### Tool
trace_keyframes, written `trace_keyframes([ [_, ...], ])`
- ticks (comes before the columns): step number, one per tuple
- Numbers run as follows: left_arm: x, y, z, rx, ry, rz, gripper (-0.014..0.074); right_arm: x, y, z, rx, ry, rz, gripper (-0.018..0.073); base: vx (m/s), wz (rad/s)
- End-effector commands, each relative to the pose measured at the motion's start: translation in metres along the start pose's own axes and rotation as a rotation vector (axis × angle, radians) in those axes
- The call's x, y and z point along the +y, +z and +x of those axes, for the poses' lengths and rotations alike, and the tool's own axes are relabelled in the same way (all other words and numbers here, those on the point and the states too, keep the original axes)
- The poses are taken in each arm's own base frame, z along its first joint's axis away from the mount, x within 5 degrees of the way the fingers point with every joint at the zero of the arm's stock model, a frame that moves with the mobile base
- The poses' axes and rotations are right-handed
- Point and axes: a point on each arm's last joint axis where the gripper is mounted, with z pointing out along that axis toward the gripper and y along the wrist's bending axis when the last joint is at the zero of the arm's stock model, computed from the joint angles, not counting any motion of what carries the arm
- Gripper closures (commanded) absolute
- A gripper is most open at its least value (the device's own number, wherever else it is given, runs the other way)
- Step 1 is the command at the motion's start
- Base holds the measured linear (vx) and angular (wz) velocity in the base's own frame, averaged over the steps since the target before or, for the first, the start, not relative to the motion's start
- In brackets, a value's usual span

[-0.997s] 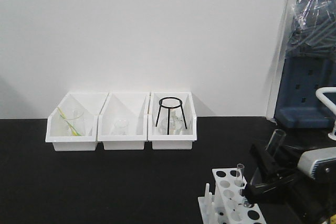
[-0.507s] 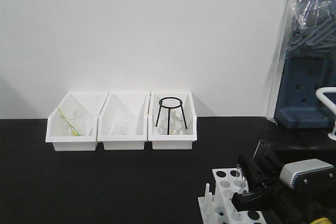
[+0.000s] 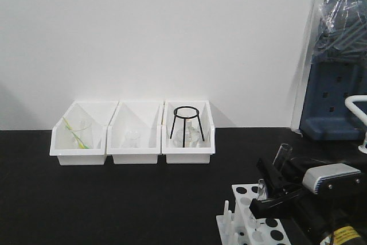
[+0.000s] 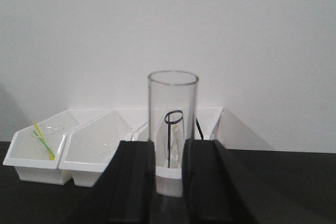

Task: Flip and reinsert test tube from rack
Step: 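Lower the flipped test tube back into the rack hole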

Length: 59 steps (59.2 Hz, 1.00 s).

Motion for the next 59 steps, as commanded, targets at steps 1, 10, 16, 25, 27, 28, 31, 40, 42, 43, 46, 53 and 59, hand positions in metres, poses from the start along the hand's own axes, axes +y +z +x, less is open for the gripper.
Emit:
trace_keyframes([
  [1,-0.001,-0.001,-0.007,-0.087,-0.004,0.019,0.0603,0.001,0.006,-0.015,-0.102,-0.02,-0.014,0.0568,0.0,0.0],
  [10,-0.001,-0.001,-0.007,-0.087,-0.004,0.019,0.0603,-0.001,0.01,0.001,-0.05,-0.019,-0.007,0.0568,0.0,0.0],
  [16,-0.001,-0.001,-0.007,-0.087,-0.004,0.019,0.0603,-0.001,0.012,0.009,-0.033,-0.02,-0.012,0.0568,0.0,0.0],
  [25,-0.001,-0.001,-0.007,-0.087,-0.004,0.019,0.0603,-0.003,0.014,0.021,0.006,-0.02,-0.009,0.0568,0.0,0.0],
  [27,-0.001,-0.001,-0.007,-0.087,-0.004,0.019,0.0603,-0.003,0.014,0.024,0.016,-0.02,-0.008,0.0568,0.0,0.0],
  [28,-0.001,-0.001,-0.007,-0.087,-0.004,0.019,0.0603,-0.003,0.014,0.025,0.02,-0.019,-0.007,0.0568,0.0,0.0],
  [31,-0.001,-0.001,-0.007,-0.087,-0.004,0.019,0.0603,-0.004,0.015,0.03,0.033,-0.02,-0.007,0.0568,0.0,0.0],
  [40,-0.001,-0.001,-0.007,-0.087,-0.004,0.019,0.0603,-0.005,0.016,0.041,0.056,-0.011,-0.004,0.0568,0.0,0.0],
  [42,-0.001,-0.001,-0.007,-0.087,-0.004,0.019,0.0603,-0.005,0.016,0.042,0.057,-0.011,-0.004,0.0568,0.0,0.0],
  [43,-0.001,-0.001,-0.007,-0.087,-0.004,0.019,0.0603,-0.005,0.016,0.043,0.059,-0.011,-0.005,0.0568,0.0,0.0],
  [46,-0.001,-0.001,-0.007,-0.087,-0.004,0.019,0.0603,-0.005,0.016,0.045,0.06,-0.011,-0.005,0.0568,0.0,0.0],
  [53,-0.001,-0.001,-0.007,-0.087,-0.004,0.019,0.0603,-0.006,0.017,0.048,0.063,-0.01,-0.004,0.0568,0.0,0.0],
  [59,-0.001,-0.001,-0.007,-0.087,-0.004,0.019,0.0603,-0.006,0.017,0.049,0.064,-0.013,-0.004,0.0562,0.0,0.0],
])
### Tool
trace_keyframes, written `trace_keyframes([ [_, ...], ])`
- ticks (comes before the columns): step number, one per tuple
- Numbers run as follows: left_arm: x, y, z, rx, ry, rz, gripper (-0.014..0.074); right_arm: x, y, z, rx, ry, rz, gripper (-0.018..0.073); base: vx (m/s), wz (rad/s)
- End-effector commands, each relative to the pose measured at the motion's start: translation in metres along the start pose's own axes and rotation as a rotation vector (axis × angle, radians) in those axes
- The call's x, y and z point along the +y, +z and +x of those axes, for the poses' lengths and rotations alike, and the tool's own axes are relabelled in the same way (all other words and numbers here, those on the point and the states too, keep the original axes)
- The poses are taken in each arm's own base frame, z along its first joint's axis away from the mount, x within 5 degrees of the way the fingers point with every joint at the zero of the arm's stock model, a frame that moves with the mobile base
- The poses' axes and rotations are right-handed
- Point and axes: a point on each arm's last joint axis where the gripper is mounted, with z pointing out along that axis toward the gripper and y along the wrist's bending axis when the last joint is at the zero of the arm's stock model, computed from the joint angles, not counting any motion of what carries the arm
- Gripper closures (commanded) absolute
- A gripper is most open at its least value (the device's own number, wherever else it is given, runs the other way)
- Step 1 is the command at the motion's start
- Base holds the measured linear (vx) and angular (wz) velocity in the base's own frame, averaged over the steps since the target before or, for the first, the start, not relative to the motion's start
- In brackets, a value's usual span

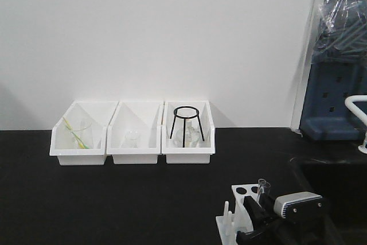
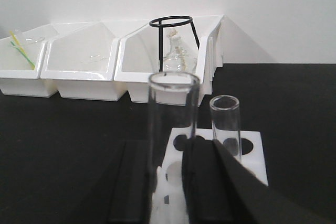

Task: Flip and reinsert test tube from rack
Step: 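Lower the flipped test tube back into the rack hole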

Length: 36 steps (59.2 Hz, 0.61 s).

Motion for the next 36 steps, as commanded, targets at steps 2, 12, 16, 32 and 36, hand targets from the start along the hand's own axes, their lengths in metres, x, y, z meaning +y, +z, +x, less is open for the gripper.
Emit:
trace_keyframes([
  [2,-0.0015,-0.0009,-0.0069,-0.087,-0.004,0.019,0.0603,0.0005,0.0015,-0.0239,-0.149,-0.013,-0.007,0.0557,0.0,0.0],
  [12,-0.0015,-0.0009,-0.0069,-0.087,-0.004,0.019,0.0603,0.0015,0.0015,-0.0236,-0.146,-0.075,-0.014,0.0525,0.0,0.0],
  [16,-0.0015,-0.0009,-0.0069,-0.087,-0.004,0.019,0.0603,0.0039,0.0015,-0.0233,-0.145,-0.109,-0.038,0.0521,0.0,0.0],
  [32,-0.0015,-0.0009,-0.0069,-0.087,-0.004,0.019,0.0603,0.0056,0.0015,-0.023,-0.142,-0.124,-0.056,0.0496,0.0,0.0],
  [36,-0.0015,-0.0009,-0.0069,-0.087,-0.004,0.019,0.0603,0.0056,0.0015,-0.023,-0.142,-0.123,-0.056,0.0473,0.0,0.0],
])
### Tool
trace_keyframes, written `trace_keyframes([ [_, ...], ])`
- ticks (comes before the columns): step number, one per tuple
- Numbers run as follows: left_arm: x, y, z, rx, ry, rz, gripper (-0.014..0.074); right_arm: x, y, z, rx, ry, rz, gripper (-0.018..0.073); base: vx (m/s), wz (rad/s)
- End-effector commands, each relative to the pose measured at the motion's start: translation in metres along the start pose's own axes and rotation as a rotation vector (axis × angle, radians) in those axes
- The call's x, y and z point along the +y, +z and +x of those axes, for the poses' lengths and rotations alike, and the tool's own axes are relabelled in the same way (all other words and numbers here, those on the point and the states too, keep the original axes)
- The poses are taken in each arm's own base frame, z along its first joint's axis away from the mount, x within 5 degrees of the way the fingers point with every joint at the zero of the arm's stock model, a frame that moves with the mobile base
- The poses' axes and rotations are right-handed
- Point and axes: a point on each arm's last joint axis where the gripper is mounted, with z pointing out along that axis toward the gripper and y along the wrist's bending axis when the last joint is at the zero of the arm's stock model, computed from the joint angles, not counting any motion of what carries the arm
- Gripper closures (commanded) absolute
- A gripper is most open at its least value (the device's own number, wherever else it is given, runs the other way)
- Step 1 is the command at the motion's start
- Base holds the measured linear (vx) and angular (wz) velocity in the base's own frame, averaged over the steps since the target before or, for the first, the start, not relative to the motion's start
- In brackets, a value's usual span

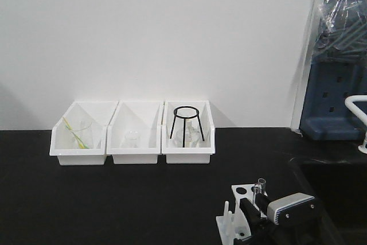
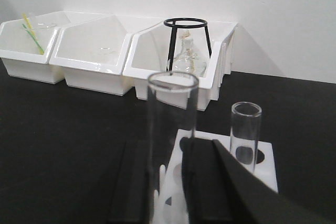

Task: Flip and reinsert test tube from rack
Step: 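Lower the flipped test tube back into the rack hole, then open the right gripper and raise it away from the tube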

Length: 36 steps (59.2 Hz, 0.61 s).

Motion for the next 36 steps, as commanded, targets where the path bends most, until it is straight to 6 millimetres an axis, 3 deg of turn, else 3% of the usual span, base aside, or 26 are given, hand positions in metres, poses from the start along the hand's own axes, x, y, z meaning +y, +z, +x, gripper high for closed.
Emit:
trace_keyframes([
  [1,-0.0015,-0.0009,-0.0069,-0.087,-0.004,0.019,0.0603,-0.0011,0.0011,-0.024,-0.142,-0.014,-0.003,0.0463,0.0,0.0],
  [26,-0.0015,-0.0009,-0.0069,-0.087,-0.004,0.019,0.0603,0.0002,0.001,-0.0247,-0.149,-0.011,-0.018,0.0168,0.0,0.0],
  [36,-0.0015,-0.0009,-0.0069,-0.087,-0.004,0.019,0.0603,0.0,-0.0017,-0.034,-0.176,-0.01,-0.014,0.013,0.0,0.0],
])
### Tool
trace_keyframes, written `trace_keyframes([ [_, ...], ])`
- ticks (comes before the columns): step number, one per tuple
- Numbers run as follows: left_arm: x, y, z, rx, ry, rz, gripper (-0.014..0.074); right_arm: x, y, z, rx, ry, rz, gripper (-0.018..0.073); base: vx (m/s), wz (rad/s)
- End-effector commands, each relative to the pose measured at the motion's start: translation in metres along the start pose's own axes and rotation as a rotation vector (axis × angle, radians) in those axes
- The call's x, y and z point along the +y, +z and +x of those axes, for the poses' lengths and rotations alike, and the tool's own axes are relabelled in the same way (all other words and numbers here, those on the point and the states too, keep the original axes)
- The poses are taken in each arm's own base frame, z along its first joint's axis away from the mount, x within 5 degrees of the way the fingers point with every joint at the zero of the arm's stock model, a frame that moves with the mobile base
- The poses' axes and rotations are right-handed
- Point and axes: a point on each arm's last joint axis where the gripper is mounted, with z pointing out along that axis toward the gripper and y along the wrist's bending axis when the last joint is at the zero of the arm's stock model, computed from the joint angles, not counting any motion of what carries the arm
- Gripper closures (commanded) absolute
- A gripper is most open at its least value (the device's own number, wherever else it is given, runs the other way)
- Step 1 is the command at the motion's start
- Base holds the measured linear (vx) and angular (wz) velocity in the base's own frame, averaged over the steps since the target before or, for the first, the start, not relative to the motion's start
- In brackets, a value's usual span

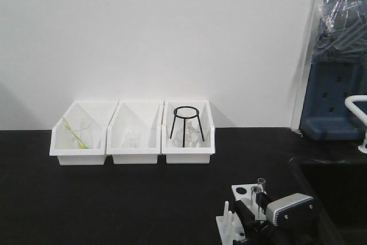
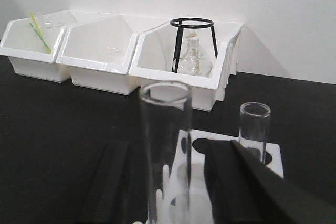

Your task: Flip and reinsert test tube from rack

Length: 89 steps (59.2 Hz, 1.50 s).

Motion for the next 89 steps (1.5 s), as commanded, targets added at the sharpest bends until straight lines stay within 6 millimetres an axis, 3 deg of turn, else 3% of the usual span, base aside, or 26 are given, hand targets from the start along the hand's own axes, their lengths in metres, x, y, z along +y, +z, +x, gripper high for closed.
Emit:
trace_keyframes([
  [1,-0.001,-0.001,-0.007,-0.087,-0.004,0.019,0.0603,-0.002,-0.002,-0.034,-0.175,-0.006,0.003,0.013,0.0,0.0],
  [14,-0.001,-0.001,-0.007,-0.087,-0.004,0.019,0.0603,-0.001,-0.017,-0.073,-0.266,-0.02,0.008,0.013,0.0,0.0],
  [25,-0.001,-0.001,-0.007,-0.087,-0.004,0.019,0.0603,0.0,-0.041,-0.114,-0.324,-0.035,0.017,0.013,0.0,0.0],
  [36,-0.001,-0.001,-0.007,-0.087,-0.004,0.019,0.0603,0.0,-0.07,-0.15,-0.244,-0.053,0.036,0.0142,0.0,0.0],
  [41,-0.001,-0.001,-0.007,-0.087,-0.004,0.019,0.0603,0.001,-0.085,-0.161,-0.176,-0.071,0.043,0.019,0.0,0.0],
  [47,-0.001,-0.001,-0.007,-0.087,-0.004,0.019,0.0603,0.001,-0.103,-0.169,-0.122,-0.076,0.056,0.0311,0.0,0.0],
  [56,-0.001,-0.001,-0.007,-0.087,-0.004,0.019,0.0603,0.001,-0.13,-0.178,-0.088,-0.078,0.072,0.0575,0.0,0.0],
  [73,-0.001,-0.001,-0.007,-0.087,-0.004,0.019,0.0603,0.003,-0.157,-0.19,-0.141,-0.106,0.083,0.0572,0.0,0.0],
  [89,-0.001,-0.001,-0.007,-0.087,-0.004,0.019,0.0603,0.003,-0.16,-0.192,-0.154,-0.107,0.084,0.0571,0.0,0.0],
])
